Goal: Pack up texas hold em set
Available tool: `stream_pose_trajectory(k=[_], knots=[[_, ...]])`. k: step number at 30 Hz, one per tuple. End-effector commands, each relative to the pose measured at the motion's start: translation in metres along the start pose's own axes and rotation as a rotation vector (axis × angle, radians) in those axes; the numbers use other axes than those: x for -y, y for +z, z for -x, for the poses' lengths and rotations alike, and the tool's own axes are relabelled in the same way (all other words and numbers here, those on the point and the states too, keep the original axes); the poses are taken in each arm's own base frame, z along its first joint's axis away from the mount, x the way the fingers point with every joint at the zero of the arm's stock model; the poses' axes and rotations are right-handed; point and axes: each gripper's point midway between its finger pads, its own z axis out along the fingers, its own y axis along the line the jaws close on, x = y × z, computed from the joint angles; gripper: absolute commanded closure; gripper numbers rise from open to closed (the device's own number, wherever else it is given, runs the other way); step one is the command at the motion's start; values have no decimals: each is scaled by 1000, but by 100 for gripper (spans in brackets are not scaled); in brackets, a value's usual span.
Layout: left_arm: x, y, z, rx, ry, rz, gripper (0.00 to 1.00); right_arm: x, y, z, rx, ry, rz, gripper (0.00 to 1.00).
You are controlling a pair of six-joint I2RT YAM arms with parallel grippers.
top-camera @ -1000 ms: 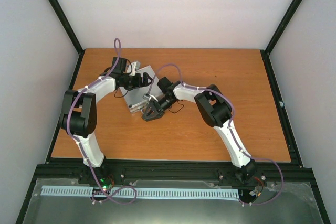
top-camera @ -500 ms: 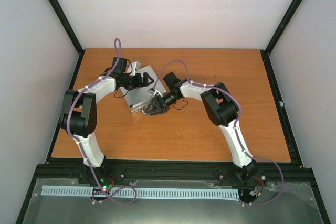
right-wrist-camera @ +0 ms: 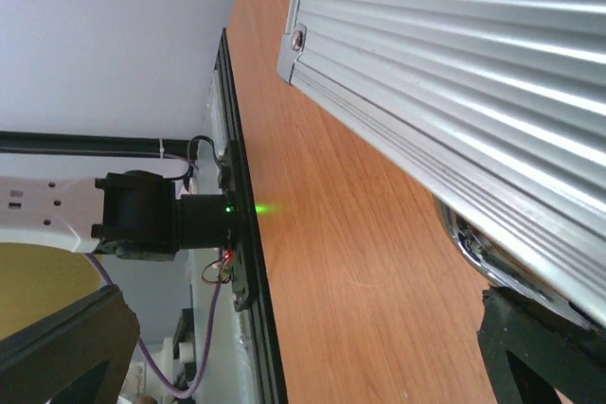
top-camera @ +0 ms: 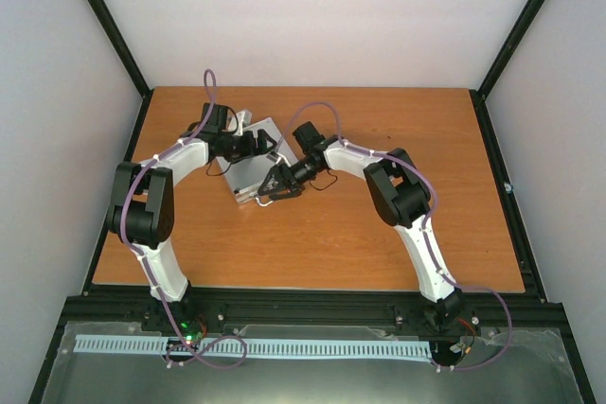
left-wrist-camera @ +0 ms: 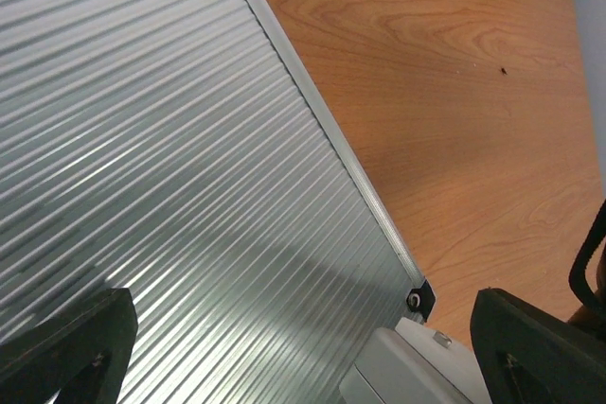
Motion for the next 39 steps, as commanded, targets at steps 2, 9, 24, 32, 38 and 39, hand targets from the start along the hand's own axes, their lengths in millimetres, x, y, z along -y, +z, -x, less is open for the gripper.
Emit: stream_pose_trajectory(k=[2, 9, 24, 32, 38, 39], knots=[[-47, 17, -95, -296, -174, 146, 0, -20, -14, 43, 82, -135, -18, 0], [-48, 17, -97, -297, -173, 145, 0, -15, -15, 24, 46, -116, -62, 0], [-48, 17, -100, -300, -171, 139, 0, -7, -30, -26, 15, -73, -229, 0], [-48, 17, -101, -300, -165, 135, 0, -8, -38, -24, 50, -116, -419, 57], [-50, 17, -103, -309, -162, 142, 0, -2, -27, -13, 76, -169, -475, 97], [-51, 17, -104, -311, -161, 145, 0, 1, -25, -10, 86, -179, -482, 97]])
